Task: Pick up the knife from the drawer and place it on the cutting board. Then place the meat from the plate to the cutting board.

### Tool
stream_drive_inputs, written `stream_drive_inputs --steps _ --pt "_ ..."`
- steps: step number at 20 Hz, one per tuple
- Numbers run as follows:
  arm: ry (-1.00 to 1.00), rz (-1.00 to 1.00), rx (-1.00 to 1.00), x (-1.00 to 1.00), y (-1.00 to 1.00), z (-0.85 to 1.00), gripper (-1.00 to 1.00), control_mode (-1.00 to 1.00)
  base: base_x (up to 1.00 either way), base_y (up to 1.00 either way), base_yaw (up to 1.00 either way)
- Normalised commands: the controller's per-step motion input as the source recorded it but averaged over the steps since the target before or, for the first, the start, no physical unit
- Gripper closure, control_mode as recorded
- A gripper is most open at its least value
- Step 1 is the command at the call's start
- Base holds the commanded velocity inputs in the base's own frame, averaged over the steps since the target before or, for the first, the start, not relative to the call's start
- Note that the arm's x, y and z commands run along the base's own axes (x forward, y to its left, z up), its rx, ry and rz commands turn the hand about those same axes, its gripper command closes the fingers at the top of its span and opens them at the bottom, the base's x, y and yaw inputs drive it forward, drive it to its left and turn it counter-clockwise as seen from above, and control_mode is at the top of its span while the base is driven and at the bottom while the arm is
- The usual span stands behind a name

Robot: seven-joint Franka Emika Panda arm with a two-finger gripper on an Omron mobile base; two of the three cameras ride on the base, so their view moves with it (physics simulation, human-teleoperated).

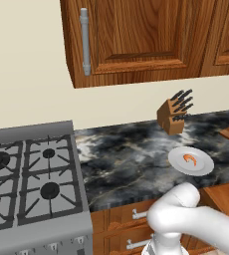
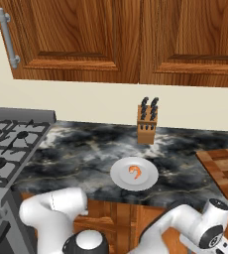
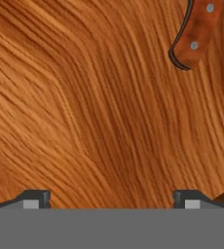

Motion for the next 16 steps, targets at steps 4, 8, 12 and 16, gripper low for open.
stream_drive_inputs --steps 4,8,12,16 --pt "0.0 -0.29 0.01 0.32 -0.43 0.0 -1.0 -1.0 0.0 0.0 0.0" --pt "0.0 -0.24 0.0 0.18 -0.44 -0.07 -1.0 -1.0 0.0 0.0 0.0" --pt "0.01 -0.13 0.0 0.09 -0.57 -0.37 -1.0 -1.0 0.0 0.0 0.0" --pt "0.0 -0.1 -0.01 0.12 -0.33 -0.33 -1.0 -1.0 0.0 0.0 0.0"
